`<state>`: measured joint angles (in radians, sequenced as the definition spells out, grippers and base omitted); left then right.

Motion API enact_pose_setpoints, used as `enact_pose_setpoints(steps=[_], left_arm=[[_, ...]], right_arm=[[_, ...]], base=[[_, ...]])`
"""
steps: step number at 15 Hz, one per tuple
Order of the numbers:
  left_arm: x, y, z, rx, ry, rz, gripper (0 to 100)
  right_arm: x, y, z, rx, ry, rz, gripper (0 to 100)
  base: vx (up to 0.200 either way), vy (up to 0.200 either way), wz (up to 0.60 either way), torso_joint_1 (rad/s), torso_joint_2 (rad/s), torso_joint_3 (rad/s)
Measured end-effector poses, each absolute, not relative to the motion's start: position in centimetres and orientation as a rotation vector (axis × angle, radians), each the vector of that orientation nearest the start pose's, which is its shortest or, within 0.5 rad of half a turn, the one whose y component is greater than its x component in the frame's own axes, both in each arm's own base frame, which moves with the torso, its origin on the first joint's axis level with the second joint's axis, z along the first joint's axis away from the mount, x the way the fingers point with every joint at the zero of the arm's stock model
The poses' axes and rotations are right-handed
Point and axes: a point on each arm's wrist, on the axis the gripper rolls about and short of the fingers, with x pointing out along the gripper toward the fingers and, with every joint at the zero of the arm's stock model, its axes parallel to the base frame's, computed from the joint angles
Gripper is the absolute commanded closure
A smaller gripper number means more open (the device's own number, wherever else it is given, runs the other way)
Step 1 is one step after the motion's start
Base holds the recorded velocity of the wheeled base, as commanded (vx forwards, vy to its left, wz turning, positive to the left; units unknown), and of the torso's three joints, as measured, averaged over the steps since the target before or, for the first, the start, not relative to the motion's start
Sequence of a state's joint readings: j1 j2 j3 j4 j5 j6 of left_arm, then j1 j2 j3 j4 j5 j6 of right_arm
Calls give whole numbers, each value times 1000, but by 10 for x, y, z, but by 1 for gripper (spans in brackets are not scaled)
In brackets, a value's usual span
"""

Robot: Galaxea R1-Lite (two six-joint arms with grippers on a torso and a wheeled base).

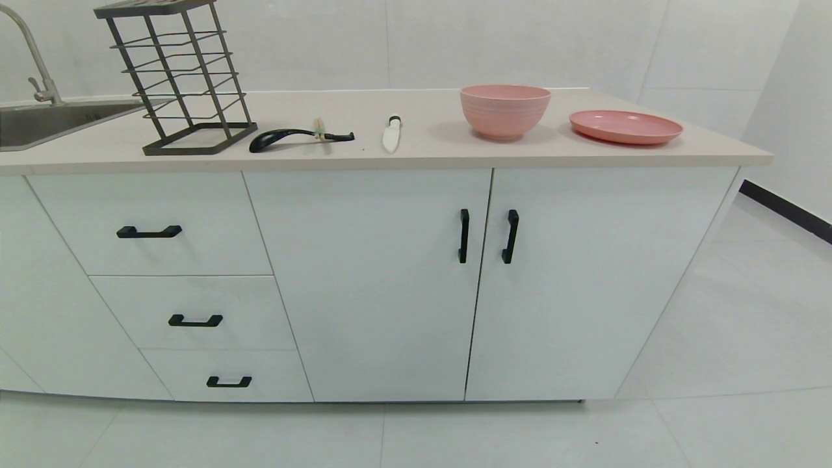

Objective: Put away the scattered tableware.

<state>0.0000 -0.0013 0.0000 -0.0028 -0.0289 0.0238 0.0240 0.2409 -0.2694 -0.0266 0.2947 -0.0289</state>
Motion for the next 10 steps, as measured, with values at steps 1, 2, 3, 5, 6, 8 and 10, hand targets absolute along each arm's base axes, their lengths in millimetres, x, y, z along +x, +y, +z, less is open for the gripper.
enact_pose_setpoints(steps=[1,2,3,5,6,8,10], left_arm=[[-23,-1,76,24,-4,-29,0],[-23,-1,76,24,-4,-29,0],[-23,-1,76,23,-4,-29,0],[-23,-1,76,23,-4,-29,0],[-23,-1,76,23,-4,-29,0],[-23,-1,76,17,-3,-30,0],[-23,-1,76,15,-3,-31,0]], right_arm=[[-9,7,163,-36,-15,350,0],[2,7,168,-34,26,380,0],[14,8,172,-32,58,405,0],[39,11,178,-28,113,444,0],[55,14,180,-29,140,463,0],[88,20,183,-35,169,494,0],[124,29,181,-42,191,532,0]], base=[[0,0,0,0,0,0],[0,0,0,0,0,0],[0,0,0,0,0,0],[0,0,0,0,0,0],[0,0,0,0,0,0],[0,0,0,0,0,0],[0,0,0,0,0,0]])
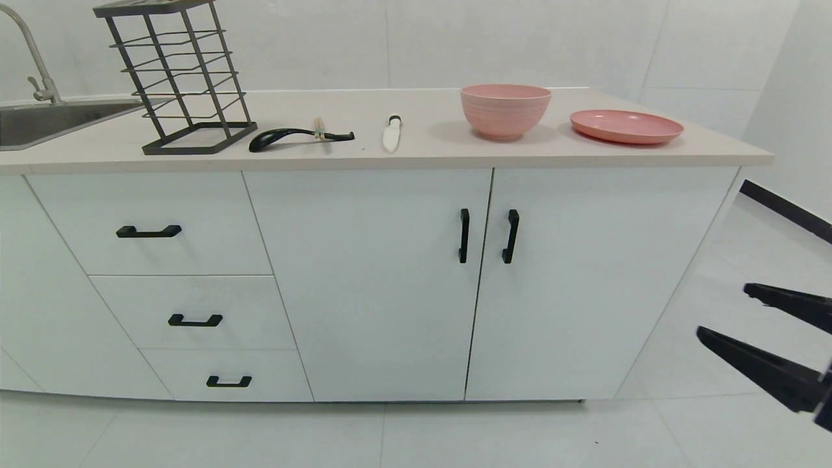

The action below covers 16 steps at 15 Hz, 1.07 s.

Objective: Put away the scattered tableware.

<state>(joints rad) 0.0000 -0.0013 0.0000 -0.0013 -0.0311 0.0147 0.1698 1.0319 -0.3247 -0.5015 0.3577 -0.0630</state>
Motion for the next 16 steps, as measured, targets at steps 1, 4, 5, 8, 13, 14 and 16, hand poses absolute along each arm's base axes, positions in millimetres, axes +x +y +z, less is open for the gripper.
enact_pose_setpoints(steps=[1,4,5,8,13,14,16], left_arm=[[-23,-1,76,15,-3,-31,0],[-23,-1,76,9,-4,-34,0],[-23,-1,76,8,-5,-35,0],[-23,-1,76,8,-5,-41,0],[-34,-3,121,64,-329,-106,0],[-37,-3,127,67,-323,-134,0],[-40,-4,139,62,-274,-207,0]], right_arm=[[137,34,178,-45,200,549,0],[176,48,171,-51,207,616,0],[189,54,169,-54,203,658,0],[219,66,156,-100,179,734,0],[255,78,129,-118,144,800,0],[257,78,126,-116,154,799,0],[259,80,123,-116,159,801,0]], base=[[0,0,0,0,0,0],[0,0,0,0,0,0],[0,0,0,0,0,0],[0,0,0,0,0,0],[0,0,0,0,0,0],[0,0,0,0,0,0],[0,0,0,0,0,0]])
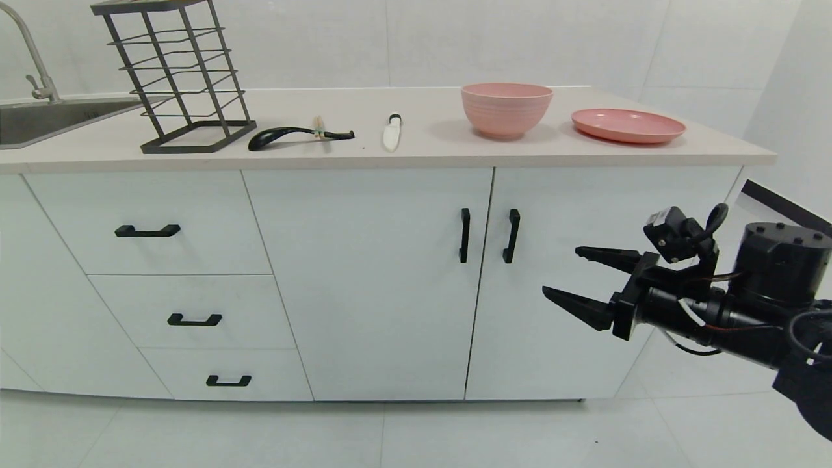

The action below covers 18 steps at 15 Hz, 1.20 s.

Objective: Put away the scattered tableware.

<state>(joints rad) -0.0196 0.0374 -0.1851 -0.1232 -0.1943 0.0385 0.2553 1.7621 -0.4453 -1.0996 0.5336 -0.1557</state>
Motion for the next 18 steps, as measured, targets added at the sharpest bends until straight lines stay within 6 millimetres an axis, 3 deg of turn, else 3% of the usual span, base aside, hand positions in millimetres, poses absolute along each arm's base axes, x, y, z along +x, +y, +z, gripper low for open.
enact_pose_setpoints(steps=[3,6,8,13,18], left_arm=[[-29,-5,166,55,-203,-312,0],[12,-9,198,45,-101,-462,0],[38,-15,207,41,-46,-555,0],[83,-38,203,113,79,-767,0],[121,-53,203,277,6,-804,0]], right_arm=[[263,81,124,-116,150,803,0],[265,80,124,-112,148,800,0],[265,81,124,-112,149,803,0],[269,82,129,-116,122,801,0],[272,84,129,-121,90,850,0]], base=[[0,0,0,0,0,0],[0,0,0,0,0,0],[0,0,0,0,0,0],[0,0,0,0,0,0],[0,0,0,0,0,0]])
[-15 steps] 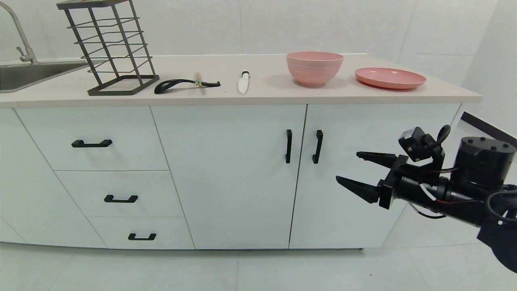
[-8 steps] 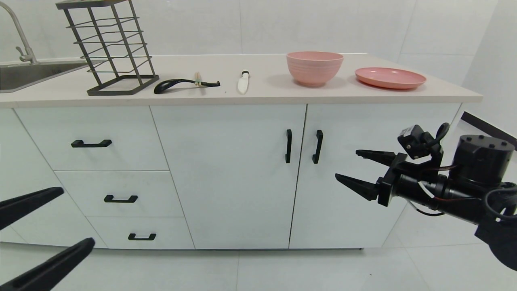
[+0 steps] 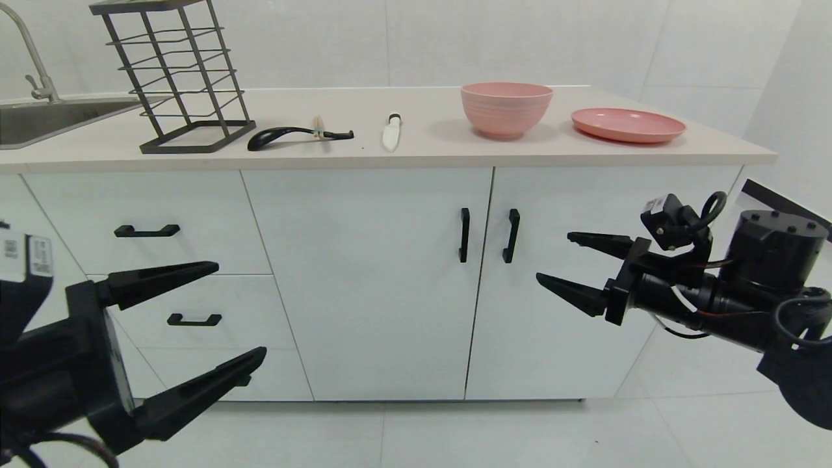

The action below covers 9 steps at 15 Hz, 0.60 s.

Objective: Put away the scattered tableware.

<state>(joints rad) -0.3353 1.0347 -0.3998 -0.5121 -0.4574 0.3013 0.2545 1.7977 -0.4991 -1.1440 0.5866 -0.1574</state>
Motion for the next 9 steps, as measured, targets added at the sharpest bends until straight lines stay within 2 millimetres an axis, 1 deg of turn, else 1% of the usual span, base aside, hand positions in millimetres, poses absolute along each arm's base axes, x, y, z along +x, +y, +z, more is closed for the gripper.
enact_pose_setpoints(steps=[1,2,3,7,9], left_arm=[[132,-57,203,301,-24,-804,0],[137,-58,203,304,-28,-805,0],[148,-62,197,302,-4,-811,0],[166,-69,185,277,78,-824,0],[174,-84,182,274,82,-897,0]], right_arm=[[273,84,128,-122,92,852,0],[274,84,126,-122,95,860,0],[276,85,124,-129,78,881,0],[285,88,114,-134,73,908,0],[293,89,109,-135,77,906,0]], base=[[0,0,0,0,0,0],[0,0,0,0,0,0],[0,0,0,0,0,0],[0,0,0,0,0,0],[0,0,0,0,0,0]])
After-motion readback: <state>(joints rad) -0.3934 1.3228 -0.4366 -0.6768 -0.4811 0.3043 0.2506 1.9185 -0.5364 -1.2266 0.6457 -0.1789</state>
